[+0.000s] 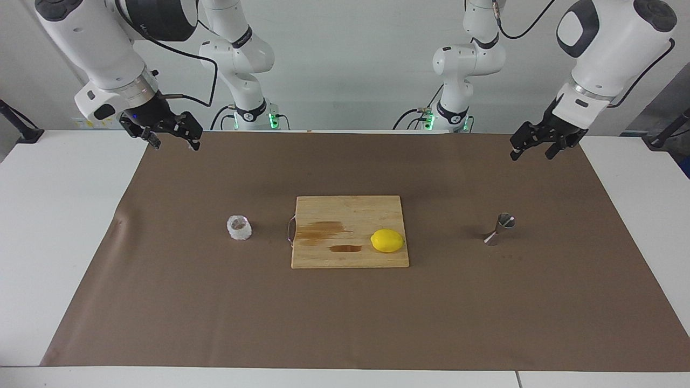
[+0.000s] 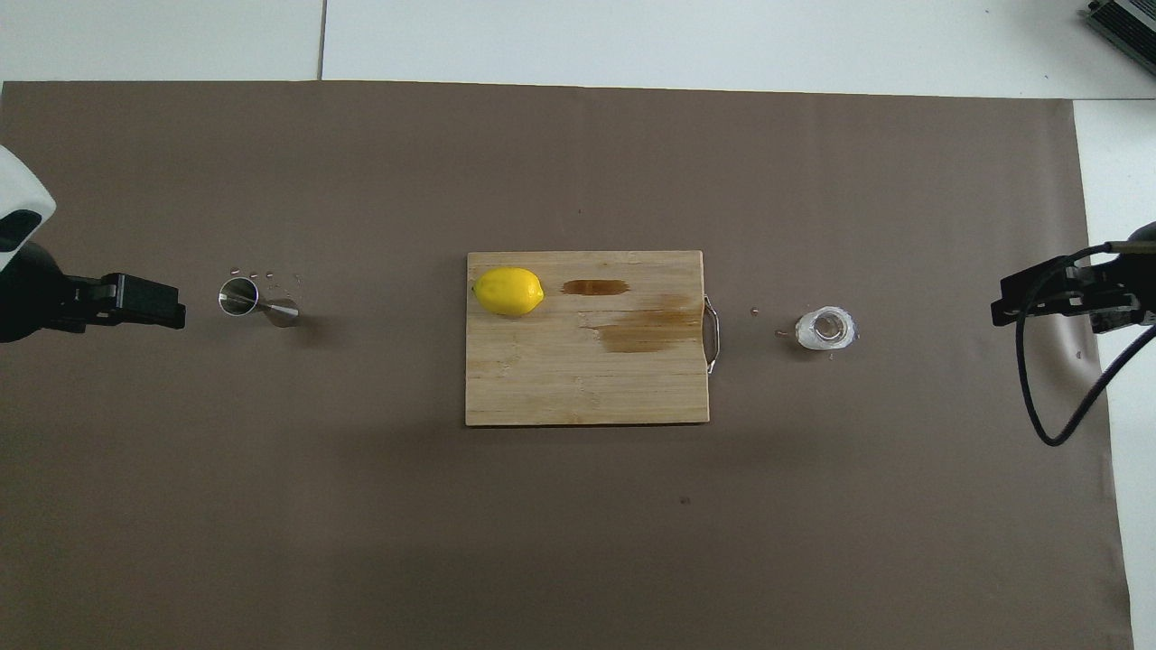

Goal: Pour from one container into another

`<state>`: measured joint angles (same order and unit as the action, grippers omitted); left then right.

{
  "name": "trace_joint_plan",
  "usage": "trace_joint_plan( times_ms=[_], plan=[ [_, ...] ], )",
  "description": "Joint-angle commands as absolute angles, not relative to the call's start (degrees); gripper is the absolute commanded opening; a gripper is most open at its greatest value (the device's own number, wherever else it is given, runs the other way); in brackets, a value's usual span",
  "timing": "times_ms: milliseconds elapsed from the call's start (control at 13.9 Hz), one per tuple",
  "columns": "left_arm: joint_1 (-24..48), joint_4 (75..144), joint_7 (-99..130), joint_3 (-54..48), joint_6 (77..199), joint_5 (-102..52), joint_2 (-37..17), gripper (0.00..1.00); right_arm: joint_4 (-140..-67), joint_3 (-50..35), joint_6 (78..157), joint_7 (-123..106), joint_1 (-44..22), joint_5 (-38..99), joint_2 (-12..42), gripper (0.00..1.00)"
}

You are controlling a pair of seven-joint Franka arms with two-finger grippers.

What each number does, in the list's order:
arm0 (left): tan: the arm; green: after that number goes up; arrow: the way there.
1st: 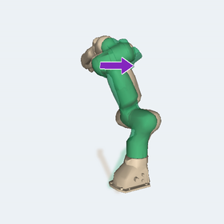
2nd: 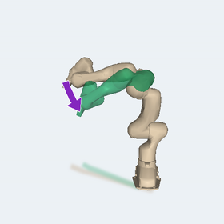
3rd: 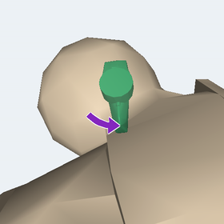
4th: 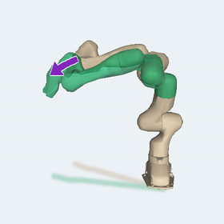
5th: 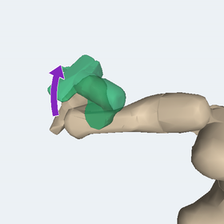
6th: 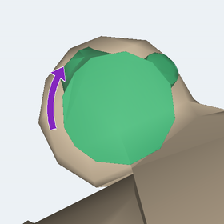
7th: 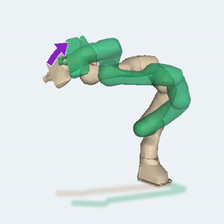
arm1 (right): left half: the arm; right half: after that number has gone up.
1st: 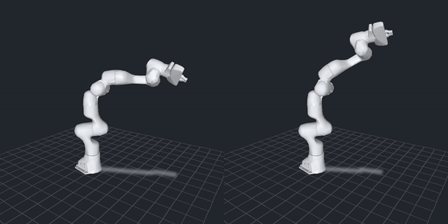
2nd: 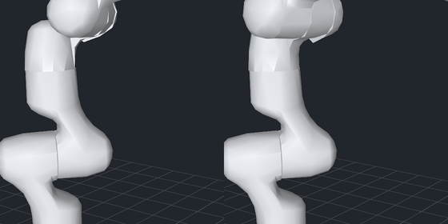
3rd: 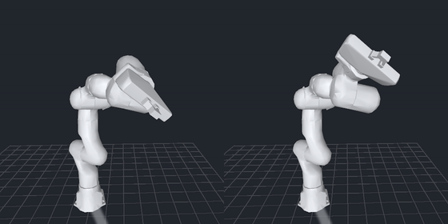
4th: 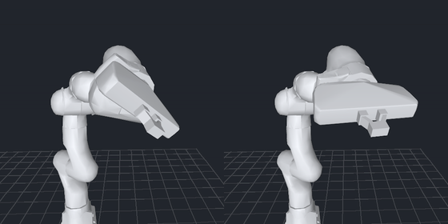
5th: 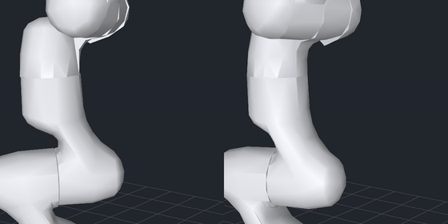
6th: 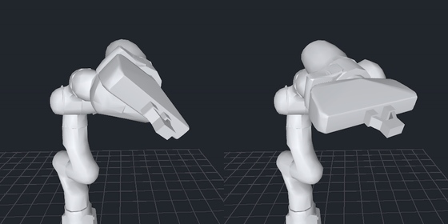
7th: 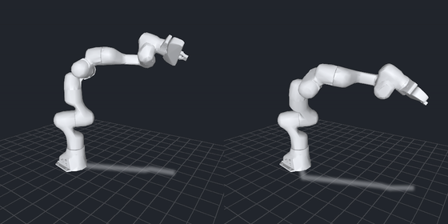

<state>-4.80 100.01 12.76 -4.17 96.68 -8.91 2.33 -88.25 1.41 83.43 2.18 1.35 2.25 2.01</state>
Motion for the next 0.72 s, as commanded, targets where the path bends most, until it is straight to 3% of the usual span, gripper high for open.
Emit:
trace_joint_plan(
  times_ms=[0,360,648],
  plan=[
    [-6.6,100.4,25.5,-4.6,99.0,-12.6,-0.9,1.00,-88.7,0.9,83.7,2.9,1.9,2.2,1.4,1.00],
    [-13.0,102.6,43.9,-4.6,104.5,-23.4,-5.3,1.00,-88.7,0.8,83.8,2.9,1.9,2.1,1.4,1.00],
    [-14.9,109.2,54.1,-4.6,108.3,-34.0,-5.4,1.00,-88.7,0.9,83.7,2.9,1.9,2.2,1.4,1.00]
  ],
)
